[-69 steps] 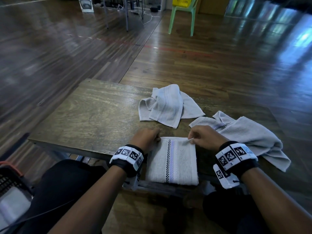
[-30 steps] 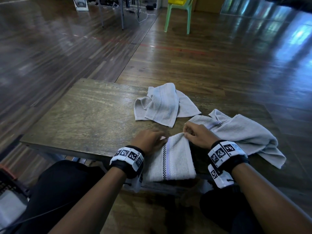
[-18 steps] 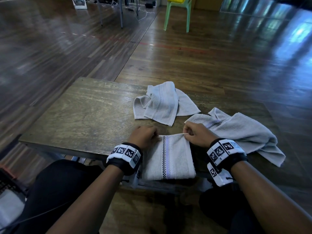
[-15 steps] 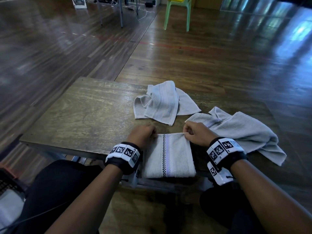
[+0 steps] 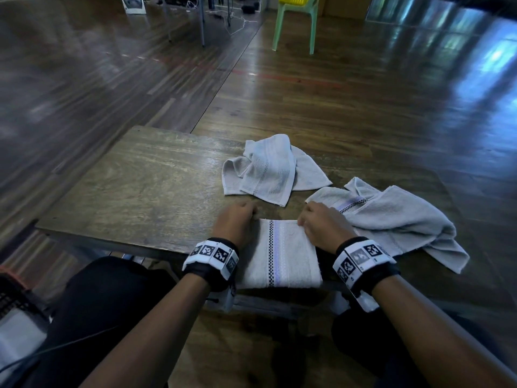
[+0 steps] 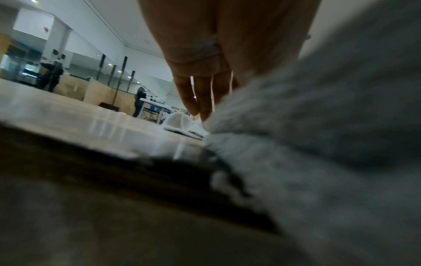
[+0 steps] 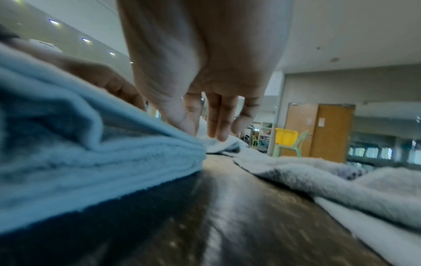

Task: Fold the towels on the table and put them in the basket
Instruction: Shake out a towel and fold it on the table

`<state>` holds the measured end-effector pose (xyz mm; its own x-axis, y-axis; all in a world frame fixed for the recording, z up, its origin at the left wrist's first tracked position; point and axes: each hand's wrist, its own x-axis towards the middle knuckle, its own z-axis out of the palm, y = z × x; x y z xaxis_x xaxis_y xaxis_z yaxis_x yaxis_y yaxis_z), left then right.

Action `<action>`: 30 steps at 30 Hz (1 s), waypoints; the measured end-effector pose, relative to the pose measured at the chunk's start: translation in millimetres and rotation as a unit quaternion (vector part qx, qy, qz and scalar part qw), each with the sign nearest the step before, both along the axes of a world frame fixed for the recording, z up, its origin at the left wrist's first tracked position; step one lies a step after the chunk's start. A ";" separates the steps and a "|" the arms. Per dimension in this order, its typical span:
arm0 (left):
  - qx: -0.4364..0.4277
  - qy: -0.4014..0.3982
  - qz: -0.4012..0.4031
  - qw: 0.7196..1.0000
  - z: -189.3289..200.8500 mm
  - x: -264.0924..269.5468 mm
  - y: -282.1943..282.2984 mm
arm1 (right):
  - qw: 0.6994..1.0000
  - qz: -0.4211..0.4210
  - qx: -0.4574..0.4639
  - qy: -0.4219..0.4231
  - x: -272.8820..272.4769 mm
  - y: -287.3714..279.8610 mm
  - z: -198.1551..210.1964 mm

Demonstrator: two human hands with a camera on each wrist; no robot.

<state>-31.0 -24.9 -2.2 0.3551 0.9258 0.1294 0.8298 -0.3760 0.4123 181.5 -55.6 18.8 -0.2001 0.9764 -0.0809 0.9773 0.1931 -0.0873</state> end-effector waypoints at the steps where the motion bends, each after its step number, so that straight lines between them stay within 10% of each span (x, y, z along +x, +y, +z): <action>1: 0.018 0.003 -0.011 1.000 2.8 4.5 -7.1 | 0.999 0.008 0.017 -0.041 -4.3 -3.2 0.3; 7: -0.025 0.091 -0.091 0.991 -16.0 31.2 -51.3 | 0.998 -0.026 -0.003 -0.065 -23.2 -26.8 -9.9; 30: -0.092 0.030 0.114 0.989 -9.6 -14.1 -41.7 | 0.978 -0.172 -0.044 0.113 6.3 -27.6 -41.3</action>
